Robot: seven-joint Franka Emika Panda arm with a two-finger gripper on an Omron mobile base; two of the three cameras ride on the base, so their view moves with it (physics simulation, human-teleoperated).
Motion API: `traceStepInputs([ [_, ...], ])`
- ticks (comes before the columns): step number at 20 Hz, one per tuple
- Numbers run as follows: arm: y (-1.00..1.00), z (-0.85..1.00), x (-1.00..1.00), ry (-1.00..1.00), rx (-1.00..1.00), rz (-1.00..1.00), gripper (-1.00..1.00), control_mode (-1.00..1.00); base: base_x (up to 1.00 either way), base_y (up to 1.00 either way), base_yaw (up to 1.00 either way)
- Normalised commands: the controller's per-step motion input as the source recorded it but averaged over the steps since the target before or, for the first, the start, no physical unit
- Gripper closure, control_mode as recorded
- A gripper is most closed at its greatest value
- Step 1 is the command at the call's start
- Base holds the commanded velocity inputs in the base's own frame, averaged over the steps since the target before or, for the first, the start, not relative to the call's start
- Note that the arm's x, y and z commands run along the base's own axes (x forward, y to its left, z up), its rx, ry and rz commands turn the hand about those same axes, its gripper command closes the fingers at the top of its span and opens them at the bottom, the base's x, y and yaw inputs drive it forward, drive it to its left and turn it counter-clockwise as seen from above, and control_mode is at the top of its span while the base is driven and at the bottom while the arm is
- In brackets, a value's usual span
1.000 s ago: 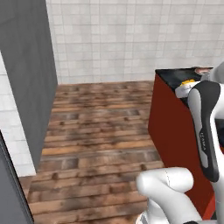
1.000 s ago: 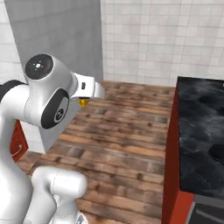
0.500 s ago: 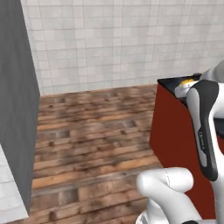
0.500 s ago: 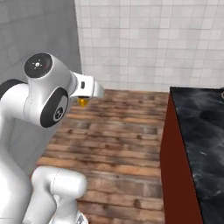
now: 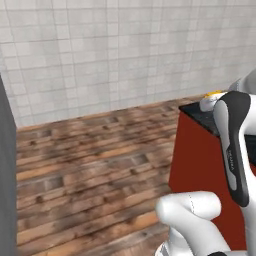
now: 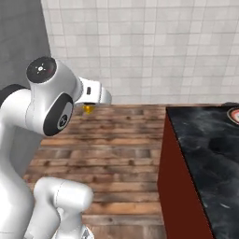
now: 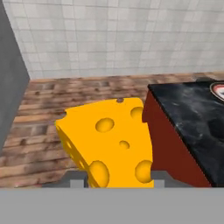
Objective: Take the cheese, steak, and avocado from the fridge and place them on the plate on the dining counter to create an appetizer plate.
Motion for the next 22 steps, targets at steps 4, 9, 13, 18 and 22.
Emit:
traceStepInputs([
  [4, 0.00, 0.00, 0.00, 0.00, 0.00, 0.00, 1.00, 1.00, 1.00, 0.35, -0.31],
  [9, 0.00, 0.00, 0.00, 0.00, 0.00, 0.00, 1.00, 1.00, 1.00, 0.39, -0.33],
  [13, 0.00, 0.00, 0.00, 0.00, 0.00, 0.00, 1.00, 1.00, 1.00, 0.41, -0.40],
  [18, 0.00, 0.00, 0.00, 0.00, 0.00, 0.00, 1.00, 1.00, 0.96, 0.47, -0.50],
  [22, 0.00, 0.00, 0.00, 0.00, 0.00, 0.00, 1.00, 1.00, 0.78, 0.51, -0.57],
])
